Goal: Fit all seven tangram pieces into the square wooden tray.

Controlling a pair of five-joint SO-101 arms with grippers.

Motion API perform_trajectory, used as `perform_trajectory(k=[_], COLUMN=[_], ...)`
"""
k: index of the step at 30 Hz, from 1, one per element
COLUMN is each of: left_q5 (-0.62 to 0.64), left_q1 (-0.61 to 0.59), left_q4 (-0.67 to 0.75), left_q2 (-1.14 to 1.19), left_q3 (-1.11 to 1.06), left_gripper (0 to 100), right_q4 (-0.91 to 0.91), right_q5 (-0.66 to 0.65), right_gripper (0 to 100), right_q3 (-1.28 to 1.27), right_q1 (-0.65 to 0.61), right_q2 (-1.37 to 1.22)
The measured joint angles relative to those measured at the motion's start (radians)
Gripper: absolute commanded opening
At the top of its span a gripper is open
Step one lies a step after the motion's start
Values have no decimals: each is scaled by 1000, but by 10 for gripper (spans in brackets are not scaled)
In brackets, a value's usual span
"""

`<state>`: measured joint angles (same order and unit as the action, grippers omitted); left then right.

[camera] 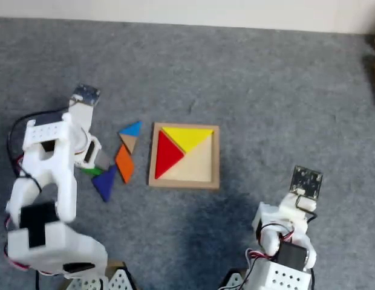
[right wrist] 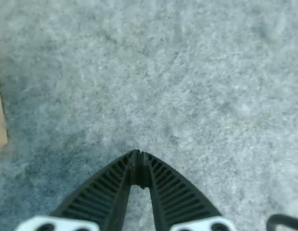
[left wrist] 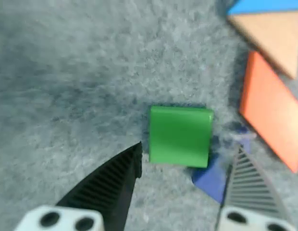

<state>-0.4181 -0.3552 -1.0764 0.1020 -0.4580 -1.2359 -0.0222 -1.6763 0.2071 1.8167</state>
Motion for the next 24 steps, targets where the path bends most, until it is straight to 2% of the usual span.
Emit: perform_trajectory(k=[5, 9, 16, 24], left_q5=[-2, -2, 0, 0], left_q1=[-6, 0, 2, 78], left_q4=[5, -15, -72, -192], left_q2=[143, 157, 157, -46], left_q3=[98, 123, 135, 135], left_gripper=[237, 175, 164, 164], right_q4=[0, 0, 0, 0], right_q5=[0, 0, 0, 0], right_gripper=[5, 5, 5, 5], right_q3=[0, 0, 0, 0], right_q1=[0, 0, 0, 0], right_q2=[0, 0, 0, 0])
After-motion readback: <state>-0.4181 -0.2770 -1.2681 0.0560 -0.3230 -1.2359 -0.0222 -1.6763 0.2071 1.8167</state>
